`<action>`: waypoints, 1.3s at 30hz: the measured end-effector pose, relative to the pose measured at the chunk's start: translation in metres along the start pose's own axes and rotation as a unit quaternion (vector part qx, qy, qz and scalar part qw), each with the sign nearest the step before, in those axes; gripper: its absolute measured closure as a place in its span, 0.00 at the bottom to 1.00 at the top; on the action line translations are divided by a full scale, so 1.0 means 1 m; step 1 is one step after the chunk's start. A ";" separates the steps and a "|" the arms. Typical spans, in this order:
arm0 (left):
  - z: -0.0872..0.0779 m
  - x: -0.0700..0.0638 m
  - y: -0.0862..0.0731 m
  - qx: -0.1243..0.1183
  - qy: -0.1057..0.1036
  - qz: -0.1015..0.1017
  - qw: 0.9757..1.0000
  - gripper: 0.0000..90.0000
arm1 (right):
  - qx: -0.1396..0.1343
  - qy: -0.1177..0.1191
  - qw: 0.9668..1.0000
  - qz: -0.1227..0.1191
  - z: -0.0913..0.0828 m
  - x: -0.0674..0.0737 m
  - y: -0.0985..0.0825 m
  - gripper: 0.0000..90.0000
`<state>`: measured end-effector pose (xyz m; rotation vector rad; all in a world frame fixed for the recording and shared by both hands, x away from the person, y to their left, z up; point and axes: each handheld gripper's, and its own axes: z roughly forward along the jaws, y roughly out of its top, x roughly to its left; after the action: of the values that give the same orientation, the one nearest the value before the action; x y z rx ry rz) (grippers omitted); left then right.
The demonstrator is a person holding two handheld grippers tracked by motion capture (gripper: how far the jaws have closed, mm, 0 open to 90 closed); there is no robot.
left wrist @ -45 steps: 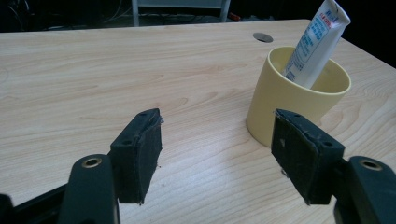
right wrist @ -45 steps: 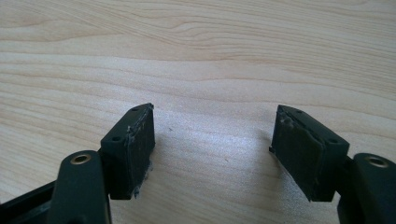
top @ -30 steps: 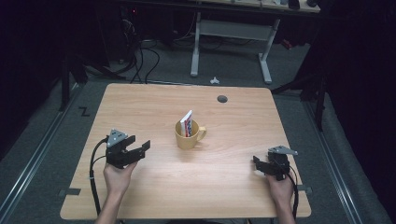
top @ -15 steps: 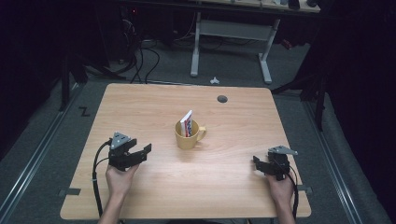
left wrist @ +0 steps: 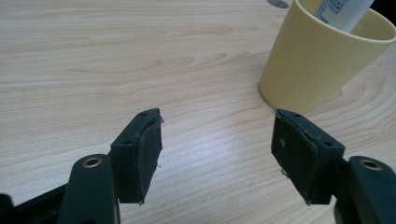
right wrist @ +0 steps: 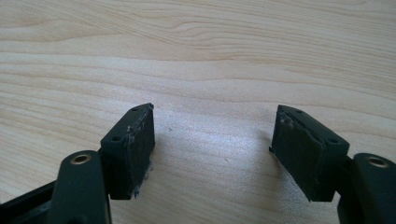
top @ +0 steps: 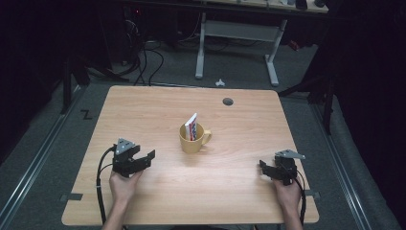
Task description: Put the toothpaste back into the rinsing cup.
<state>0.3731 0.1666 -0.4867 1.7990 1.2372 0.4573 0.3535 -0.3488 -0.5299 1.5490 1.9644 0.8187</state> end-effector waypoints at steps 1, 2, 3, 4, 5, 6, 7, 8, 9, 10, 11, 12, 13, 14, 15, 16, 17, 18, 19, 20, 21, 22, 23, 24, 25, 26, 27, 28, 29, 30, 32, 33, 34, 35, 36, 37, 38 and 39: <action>0.001 0.000 0.000 0.002 0.001 0.003 1.000 0.38 | 0.000 0.000 1.000 0.000 0.000 0.000 0.000 0.33; 0.001 0.000 0.000 0.001 0.002 0.003 1.000 0.37 | 0.000 0.000 1.000 0.000 0.000 0.000 0.000 0.33; 0.002 -0.001 0.000 0.001 0.003 0.004 1.000 0.38 | 0.000 0.000 1.000 0.000 0.000 0.000 0.000 0.33; 0.003 -0.001 -0.001 0.002 0.003 0.004 1.000 0.37 | 0.000 0.000 1.000 0.001 0.000 0.000 0.000 0.33; 0.004 -0.001 -0.001 0.004 0.004 0.006 1.000 0.38 | 0.000 0.000 1.000 0.001 0.000 0.000 0.000 0.33; 0.005 -0.001 -0.001 0.007 0.005 0.006 1.000 0.37 | 0.000 0.000 1.000 0.000 0.000 0.000 0.000 0.33; 0.006 -0.001 -0.002 0.007 0.005 0.005 1.000 0.37 | -0.001 0.000 1.000 0.000 0.000 0.000 0.000 0.33; 0.008 -0.001 -0.003 0.010 0.005 0.005 1.000 0.38 | -0.001 0.000 1.000 0.000 0.000 0.000 0.000 0.33; 0.009 0.000 -0.005 0.013 0.007 0.003 1.000 0.38 | -0.001 0.000 1.000 0.000 0.000 0.000 0.000 0.33; 0.010 0.000 -0.006 0.014 0.007 0.002 1.000 0.38 | -0.001 0.000 1.000 0.000 0.000 0.000 0.000 0.33; 0.012 0.001 -0.007 0.016 0.008 0.000 1.000 0.38 | -0.001 0.000 1.000 0.000 0.000 0.000 0.000 0.33; 0.013 0.001 -0.008 0.018 0.009 -0.001 1.000 0.38 | -0.001 0.000 1.000 0.000 0.000 0.000 0.000 0.33; 0.013 0.002 -0.009 0.019 0.011 -0.001 1.000 0.38 | -0.001 0.000 1.000 0.000 0.000 0.000 0.000 0.33; 0.014 0.002 -0.010 0.021 0.012 -0.001 1.000 0.38 | -0.001 0.000 1.000 0.000 0.000 0.000 0.000 0.33; 0.014 0.003 -0.010 0.022 0.014 -0.002 1.000 0.38 | -0.001 0.000 1.000 0.000 0.000 0.000 0.000 0.33; 0.015 0.003 -0.011 0.022 0.015 -0.003 1.000 0.38 | -0.001 0.000 1.000 0.000 0.000 0.000 0.000 0.33; 0.016 0.003 -0.011 0.023 0.015 -0.003 1.000 0.38 | -0.001 0.000 1.000 0.000 0.000 0.000 0.000 0.33; 0.016 0.004 -0.012 0.024 0.018 -0.003 1.000 0.38 | -0.001 0.000 1.000 0.000 0.000 0.000 0.000 0.33; 0.017 0.004 -0.012 0.026 0.019 -0.002 0.999 0.38 | 0.000 0.000 1.000 0.000 0.000 0.000 0.000 0.33; 0.018 0.004 -0.013 0.027 0.021 -0.001 0.999 0.38 | -0.001 0.000 1.000 0.000 0.000 0.000 0.000 0.33; 0.018 0.004 -0.013 0.028 0.022 -0.001 0.999 0.38 | -0.001 0.000 1.000 0.000 0.000 0.000 0.000 0.33; 0.019 0.005 -0.014 0.029 0.023 0.000 0.999 0.38 | -0.001 0.000 1.000 0.001 0.000 0.000 0.000 0.33; 0.020 0.005 -0.014 0.032 0.024 0.000 0.999 0.38 | -0.001 0.000 1.000 0.000 0.000 0.000 0.000 0.33; 0.021 0.005 -0.015 0.035 0.027 0.002 0.999 0.38 | -0.001 0.000 1.000 0.000 0.000 0.000 0.000 0.33; 0.022 0.005 -0.015 0.036 0.029 0.004 0.999 0.38 | -0.001 0.000 1.000 0.000 0.000 0.000 0.000 0.33; 0.023 0.005 -0.015 0.037 0.030 0.006 0.999 0.38 | -0.001 0.000 1.000 0.000 0.000 0.000 0.000 0.33; 0.023 0.005 -0.015 0.037 0.032 0.007 0.999 0.38 | -0.001 0.000 1.000 0.001 0.000 0.000 0.000 0.33; 0.024 0.005 -0.015 0.038 0.033 0.007 0.999 0.38 | -0.001 0.000 1.000 0.000 0.000 0.000 0.000 0.33; 0.025 0.005 -0.016 0.040 0.034 0.008 0.999 0.38 | -0.001 0.000 1.000 0.000 0.000 0.000 0.000 0.33; 0.026 0.005 -0.016 0.041 0.036 0.009 0.998 0.38 | -0.001 0.000 1.000 0.000 0.000 0.000 0.000 0.33; 0.027 0.005 -0.016 0.044 0.040 0.014 0.998 0.38 | -0.001 0.000 1.000 0.000 0.000 0.000 0.000 0.33; 0.028 0.005 -0.017 0.046 0.042 0.017 0.998 0.38 | -0.001 0.000 1.000 0.000 0.000 0.000 0.000 0.33; 0.029 0.005 -0.017 0.047 0.046 0.019 0.998 0.38 | -0.001 0.000 1.000 0.000 0.000 0.000 0.000 0.33; 0.029 0.005 -0.017 0.049 0.047 0.021 0.997 0.38 | -0.001 0.000 1.000 0.000 0.000 0.000 0.000 0.33; 0.030 0.004 -0.018 0.050 0.048 0.022 0.997 0.38 | -0.001 0.000 1.000 0.000 0.000 0.000 0.000 0.33; 0.031 0.004 -0.018 0.051 0.050 0.023 0.997 0.38 | -0.001 0.000 1.000 0.000 0.000 0.000 0.000 0.33; 0.031 0.004 -0.018 0.051 0.051 0.024 0.997 0.38 | -0.001 0.000 1.000 0.000 0.000 0.000 0.000 0.33; 0.032 0.004 -0.018 0.051 0.053 0.024 0.997 0.38 | -0.001 0.000 1.000 0.000 0.000 0.000 0.000 0.33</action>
<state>0.3875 0.1578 -0.5201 1.9151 1.3131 0.5323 0.3534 -0.3487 -0.5300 1.5488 1.9628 0.8188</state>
